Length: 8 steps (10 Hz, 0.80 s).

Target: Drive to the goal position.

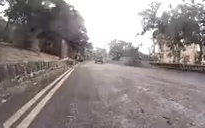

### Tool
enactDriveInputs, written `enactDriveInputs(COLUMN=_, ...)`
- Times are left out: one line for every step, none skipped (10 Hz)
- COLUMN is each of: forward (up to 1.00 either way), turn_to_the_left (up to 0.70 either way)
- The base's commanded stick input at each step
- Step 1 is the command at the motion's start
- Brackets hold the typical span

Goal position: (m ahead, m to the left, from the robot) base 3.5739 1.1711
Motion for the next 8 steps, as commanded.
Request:
enactDriveInputs(forward=0.65, turn_to_the_left=0.28)
enactDriveInputs(forward=0.59, turn_to_the_left=0.30)
enactDriveInputs(forward=0.54, turn_to_the_left=0.31)
enactDriveInputs(forward=0.48, turn_to_the_left=0.33)
enactDriveInputs(forward=0.43, turn_to_the_left=0.34)
enactDriveInputs(forward=0.37, turn_to_the_left=0.35)
enactDriveInputs(forward=0.31, turn_to_the_left=0.37)
enactDriveInputs(forward=0.26, turn_to_the_left=0.38)
